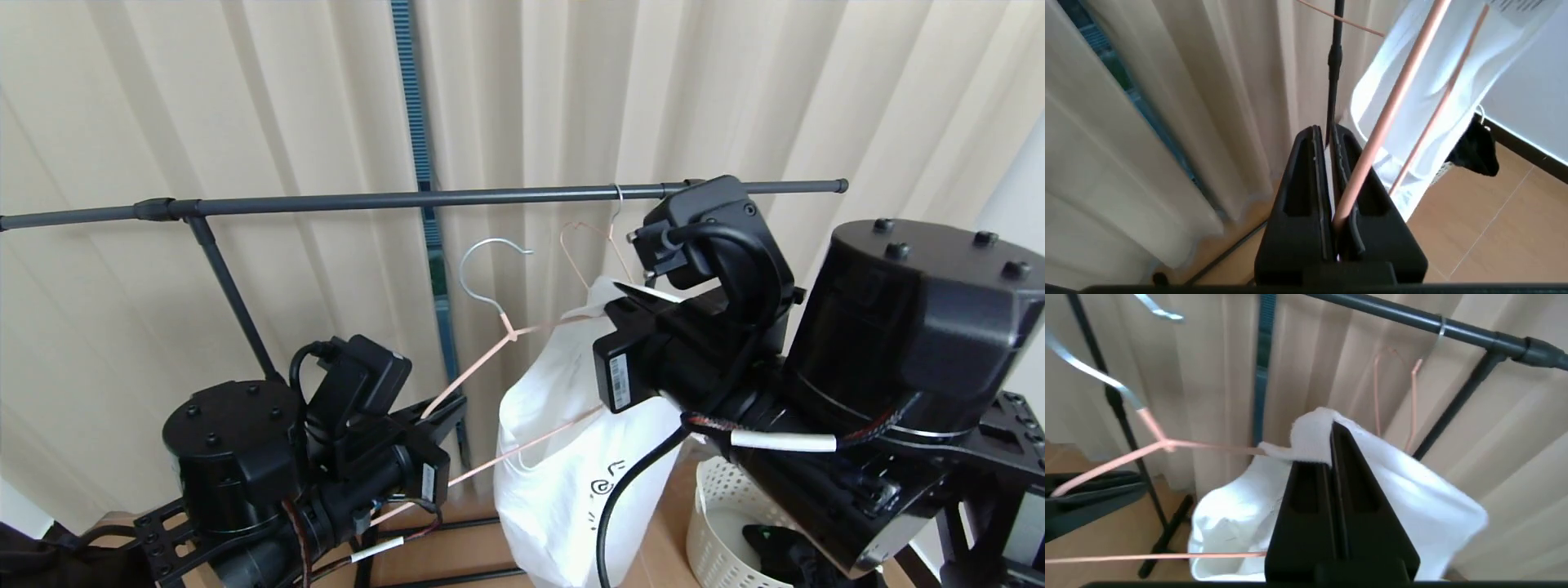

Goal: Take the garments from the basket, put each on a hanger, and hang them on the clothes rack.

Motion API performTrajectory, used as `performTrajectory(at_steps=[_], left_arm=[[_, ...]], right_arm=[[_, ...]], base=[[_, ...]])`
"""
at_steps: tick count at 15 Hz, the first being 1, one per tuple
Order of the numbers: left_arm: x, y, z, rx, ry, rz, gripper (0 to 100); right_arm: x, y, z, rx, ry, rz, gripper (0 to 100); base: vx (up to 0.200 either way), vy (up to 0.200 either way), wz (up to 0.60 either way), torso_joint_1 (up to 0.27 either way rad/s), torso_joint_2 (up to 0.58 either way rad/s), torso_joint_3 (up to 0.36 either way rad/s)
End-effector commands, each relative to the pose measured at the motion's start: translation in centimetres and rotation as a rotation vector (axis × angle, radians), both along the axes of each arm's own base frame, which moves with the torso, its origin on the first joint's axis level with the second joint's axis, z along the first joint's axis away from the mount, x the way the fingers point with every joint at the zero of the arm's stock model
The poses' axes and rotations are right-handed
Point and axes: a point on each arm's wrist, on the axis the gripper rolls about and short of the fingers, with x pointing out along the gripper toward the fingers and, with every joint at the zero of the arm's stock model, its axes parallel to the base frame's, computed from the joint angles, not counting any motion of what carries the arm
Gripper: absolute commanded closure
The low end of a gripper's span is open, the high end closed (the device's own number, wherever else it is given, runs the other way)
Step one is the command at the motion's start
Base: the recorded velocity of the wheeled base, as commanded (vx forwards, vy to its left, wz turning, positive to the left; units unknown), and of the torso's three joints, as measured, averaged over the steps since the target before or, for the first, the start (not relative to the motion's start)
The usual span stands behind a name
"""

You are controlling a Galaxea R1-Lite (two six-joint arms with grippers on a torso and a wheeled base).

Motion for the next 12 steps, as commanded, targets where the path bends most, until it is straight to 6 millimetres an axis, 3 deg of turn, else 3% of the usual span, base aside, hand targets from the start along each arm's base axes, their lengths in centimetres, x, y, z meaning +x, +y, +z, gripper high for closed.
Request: performTrajectory(at_steps=[1,4,12], left_arm=[[0.1,-0.3,-0.3,0.006,0.007,-0.006,100],[-0.1,-0.4,-0.5,0.013,0.014,-0.017,100],[-0.8,-0.7,-0.4,-0.005,-0.015,-0.047,100]], right_arm=[[-0.8,1.8,-1.4,-0.013,0.031,0.051,100],[-1.3,2.8,-1.1,0.042,0.043,0.075,100],[-0.8,2.4,-0.2,0.095,0.033,0.054,100]], base=[[0.000,0.000,0.00,0.000,0.00,0.000],[0.000,0.000,0.00,0.000,0.00,0.000],[0.000,0.000,0.00,0.000,0.00,0.000]])
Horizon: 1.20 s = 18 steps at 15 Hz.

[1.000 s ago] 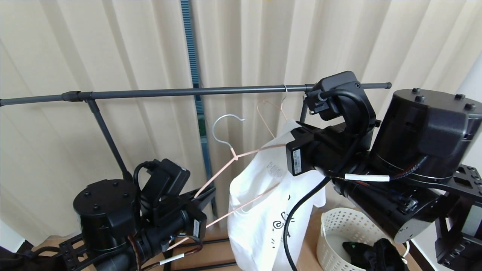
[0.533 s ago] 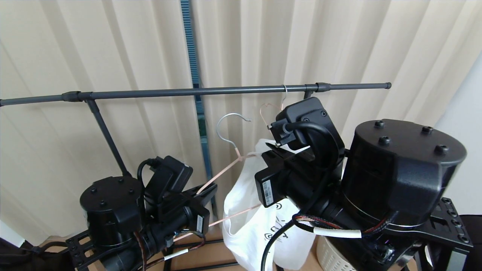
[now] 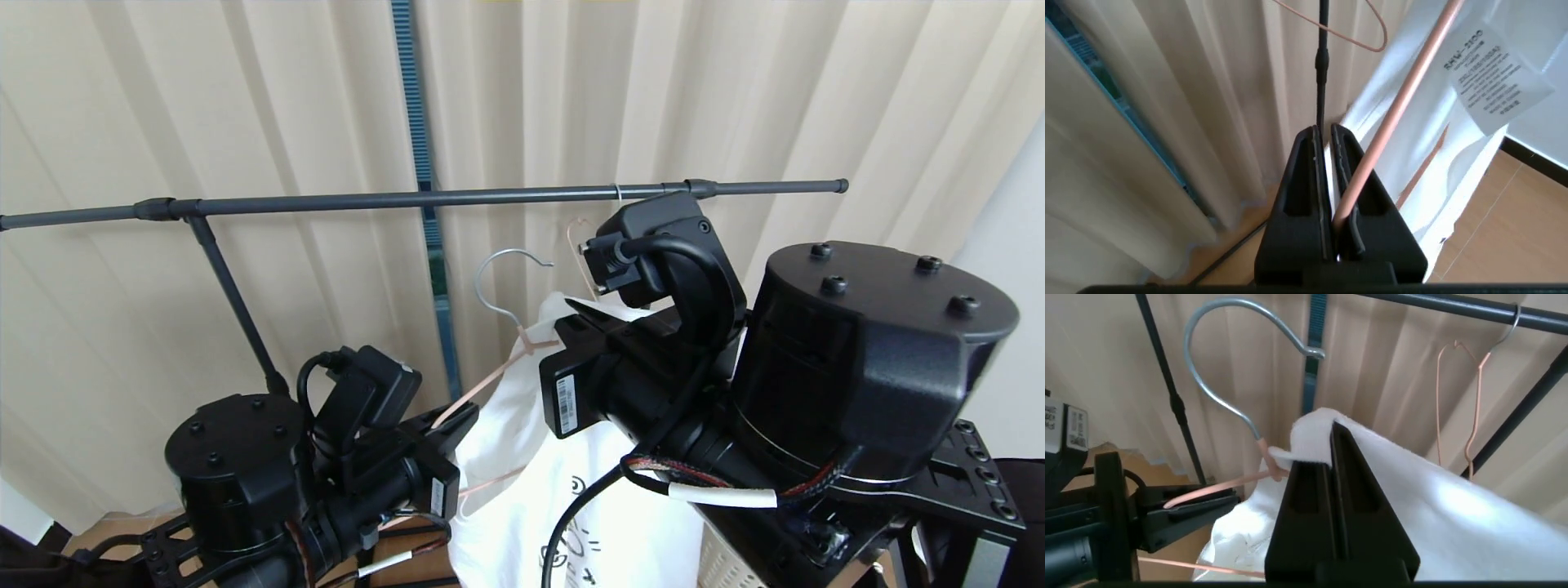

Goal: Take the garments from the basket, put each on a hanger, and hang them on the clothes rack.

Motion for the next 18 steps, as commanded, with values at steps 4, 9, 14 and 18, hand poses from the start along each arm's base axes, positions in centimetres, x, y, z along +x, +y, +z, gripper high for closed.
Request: performTrajectory(at_steps=[4,9,14,18], left_arm=[[-0.3,-0.1,-0.1,0.003,0.002,-0.009,100],[-0.5,0.1,0.2,-0.026,-0.030,-0.014,100],[-0.1,0.1,0.4,-0.040,-0.041,-0.001,100],[0.3,0.0,0.7,-0.052,-0.049,0.010,100]], right_arm=[[0.5,-0.7,0.4,0.008,-0.006,-0.025,0],[1.8,-2.4,1.1,0.006,-0.025,-0.089,0],[1.7,-2.5,0.9,-0.005,-0.017,-0.084,0],[1.1,-2.5,0.9,-0.012,-0.015,-0.066,0]], base=[[0.000,0.000,0.00,0.000,0.00,0.000],[0.000,0.000,0.00,0.000,0.00,0.000],[0.000,0.000,0.00,0.000,0.00,0.000],[0.000,0.000,0.00,0.000,0.00,0.000]])
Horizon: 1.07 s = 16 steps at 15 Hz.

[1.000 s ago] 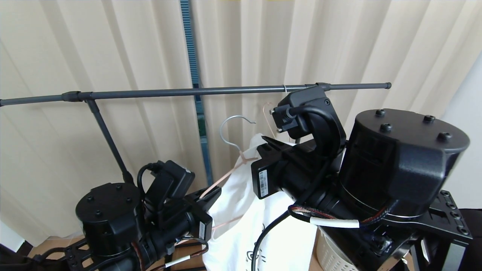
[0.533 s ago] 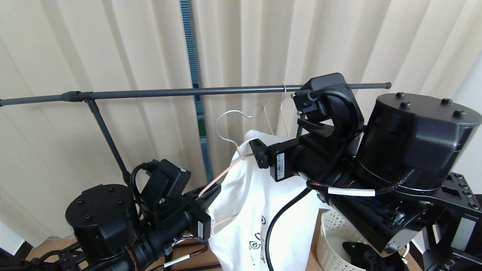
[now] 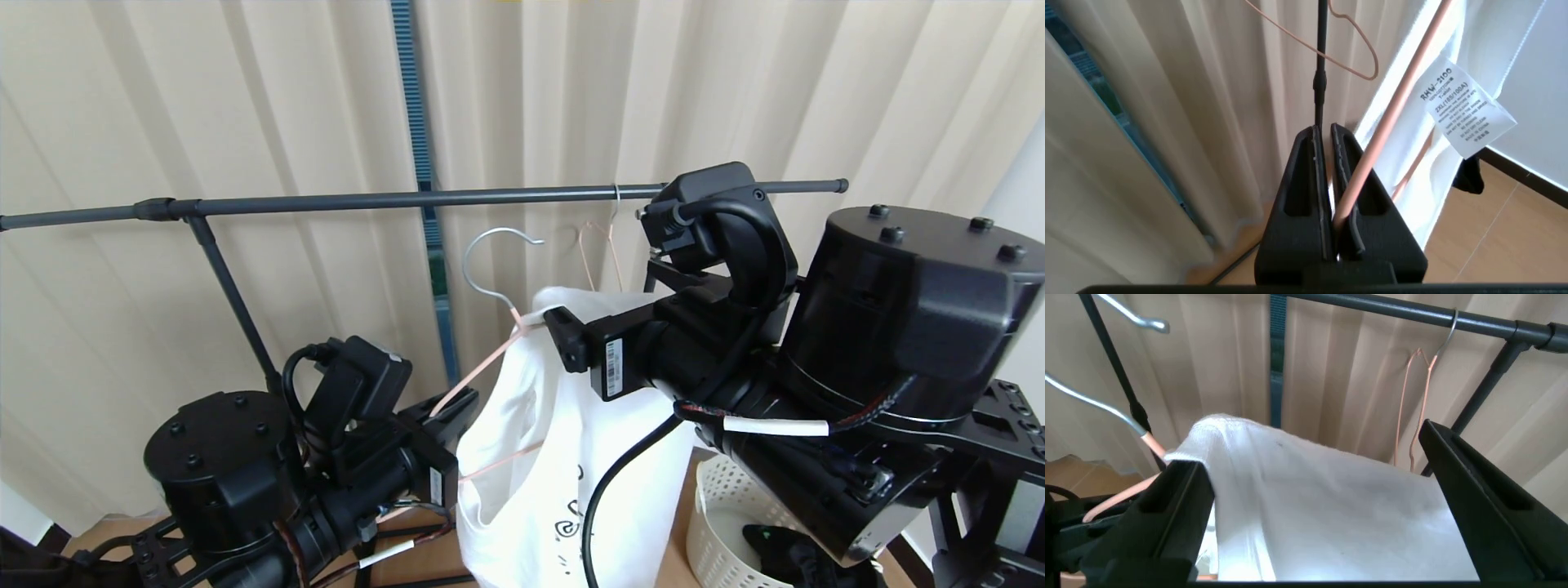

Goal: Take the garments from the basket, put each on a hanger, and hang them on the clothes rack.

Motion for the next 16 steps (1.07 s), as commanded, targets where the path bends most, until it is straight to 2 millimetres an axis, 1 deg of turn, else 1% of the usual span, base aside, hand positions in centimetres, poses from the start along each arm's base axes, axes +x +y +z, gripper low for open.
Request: performTrajectory(at_steps=[1,3,8,11,13,16], left_arm=[[0.3,0.1,0.1,-0.004,-0.004,0.013,100],[0.5,0.1,0.3,-0.011,-0.012,0.018,100],[1.0,0.4,0.6,-0.022,-0.023,0.040,100],[1.0,0.4,0.6,-0.021,-0.022,0.040,100],[1.0,0.4,0.5,-0.019,-0.022,0.042,100],[1.2,0.5,0.5,-0.019,-0.022,0.047,100]], right_arm=[[-0.5,-0.2,0.1,-0.007,-0.002,0.014,0],[-0.9,-0.2,0.0,-0.019,-0.005,0.027,0],[-1.3,-0.6,-0.5,-0.057,-0.001,0.053,0],[-1.2,-0.6,-0.3,-0.047,-0.005,0.057,0],[-1.5,-1.0,0.4,-0.031,-0.018,0.057,0],[-1.6,-1.0,0.4,-0.036,-0.014,0.058,0]], base=[[0.000,0.000,0.00,0.000,0.00,0.000],[0.000,0.000,0.00,0.000,0.00,0.000],[0.000,0.000,0.00,0.000,0.00,0.000],[0.000,0.000,0.00,0.000,0.00,0.000],[0.000,0.000,0.00,0.000,0.00,0.000],[0.000,0.000,0.00,0.000,0.00,0.000]])
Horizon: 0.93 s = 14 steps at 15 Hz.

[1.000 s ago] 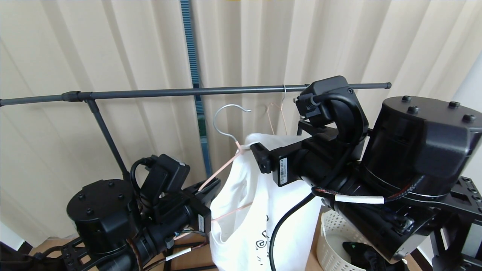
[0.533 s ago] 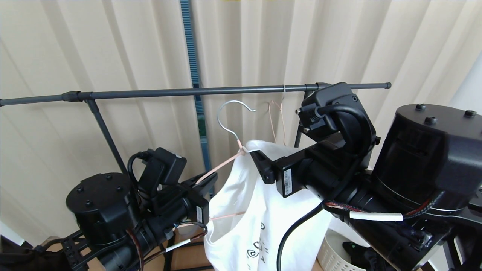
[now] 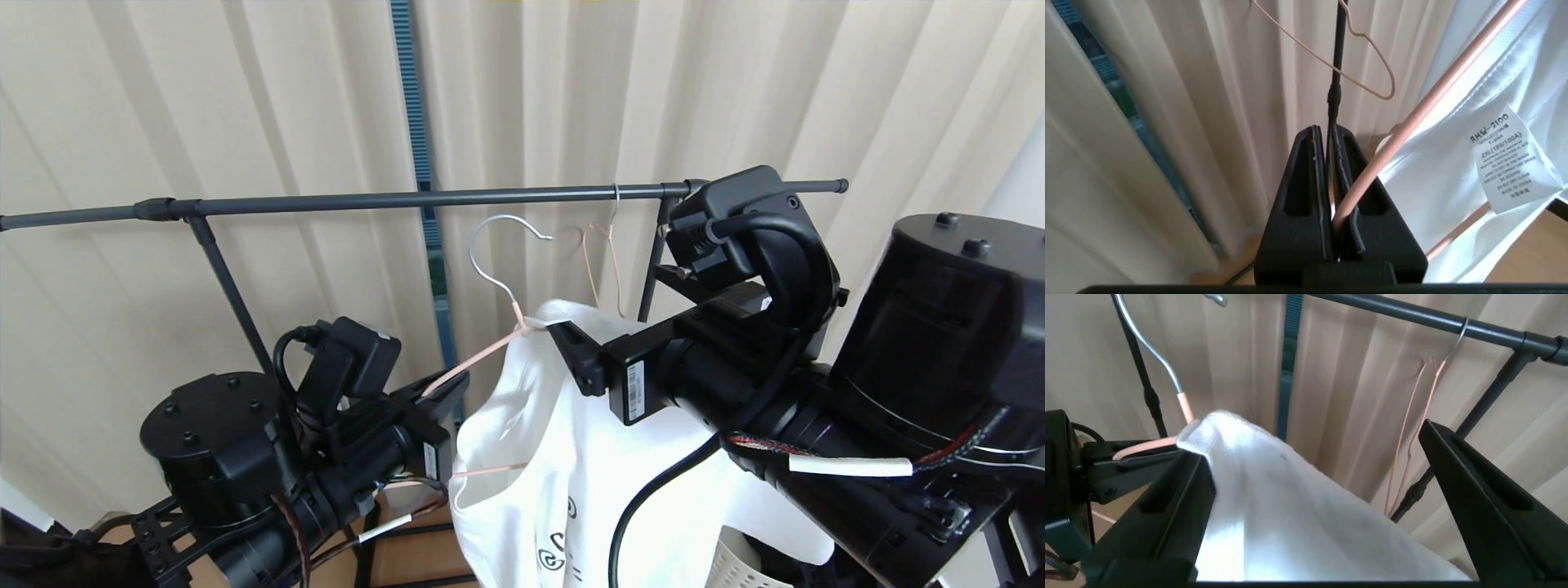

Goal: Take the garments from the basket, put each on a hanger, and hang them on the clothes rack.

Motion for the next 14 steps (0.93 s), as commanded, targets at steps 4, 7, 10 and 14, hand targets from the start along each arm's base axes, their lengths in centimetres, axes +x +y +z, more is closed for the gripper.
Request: performTrajectory(at_steps=[4,7,10,14], left_arm=[[0.4,0.2,0.3,-0.007,-0.010,0.021,100],[0.4,0.2,0.3,-0.007,-0.010,0.026,100],[0.3,0.2,0.3,-0.011,-0.009,0.020,100],[-0.1,0.5,-0.4,0.002,0.017,-0.006,100]], right_arm=[[-0.4,-0.2,-0.2,-0.036,0.021,0.008,0],[-0.9,-0.1,-0.4,-0.057,0.035,0.023,0],[-1.0,-0.1,-0.7,-0.064,0.040,0.029,0],[-0.8,-3.1,0.8,-0.082,0.063,0.084,0]], base=[[0.000,0.000,0.00,0.000,0.00,0.000],[0.000,0.000,0.00,0.000,0.00,0.000],[0.000,0.000,0.00,0.000,0.00,0.000],[0.000,0.000,0.00,0.000,0.00,0.000]])
